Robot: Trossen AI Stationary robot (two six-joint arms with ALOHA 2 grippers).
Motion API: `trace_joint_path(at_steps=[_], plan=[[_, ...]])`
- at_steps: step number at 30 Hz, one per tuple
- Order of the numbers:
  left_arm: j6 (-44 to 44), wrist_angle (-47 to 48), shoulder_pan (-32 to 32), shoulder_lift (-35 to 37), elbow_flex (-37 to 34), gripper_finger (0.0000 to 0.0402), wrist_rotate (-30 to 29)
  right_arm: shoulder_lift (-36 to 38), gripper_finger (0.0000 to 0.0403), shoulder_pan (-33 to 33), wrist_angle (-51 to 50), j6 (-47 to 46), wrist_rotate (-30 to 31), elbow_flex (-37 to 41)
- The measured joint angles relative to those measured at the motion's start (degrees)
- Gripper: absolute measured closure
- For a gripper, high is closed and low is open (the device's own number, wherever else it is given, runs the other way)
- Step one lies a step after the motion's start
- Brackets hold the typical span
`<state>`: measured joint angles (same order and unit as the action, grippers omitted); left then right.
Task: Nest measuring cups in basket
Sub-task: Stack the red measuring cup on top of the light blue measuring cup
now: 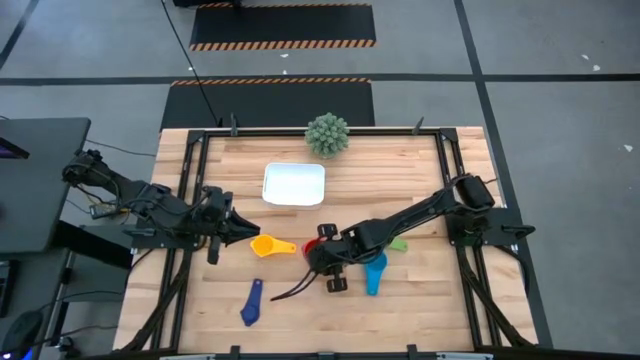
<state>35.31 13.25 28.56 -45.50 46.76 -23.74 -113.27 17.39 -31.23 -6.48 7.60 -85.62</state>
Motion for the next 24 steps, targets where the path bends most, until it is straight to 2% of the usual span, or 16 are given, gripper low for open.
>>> trace_joint_path(at_steps=[5, 17, 24], plan=[[0.0, 2.5, 0.0, 0.0, 0.0, 0.0354, 0.0, 2.2, 0.0287, -0.2, -3.5, -1.5, 0.2, 0.0], [0.0, 9.2, -0.2, -1.8, -0.1, 0.0354, -1.2, 6.6, 0.0288, -1.0, -23.1, -11.4, 3.4, 0.0], [0.0, 9.7, -0.2, -4.7, -0.1, 0.0354, -1.7, 7.7, 0.0288, 1.3, -24.3, -14.4, 4.7, 0.0]])
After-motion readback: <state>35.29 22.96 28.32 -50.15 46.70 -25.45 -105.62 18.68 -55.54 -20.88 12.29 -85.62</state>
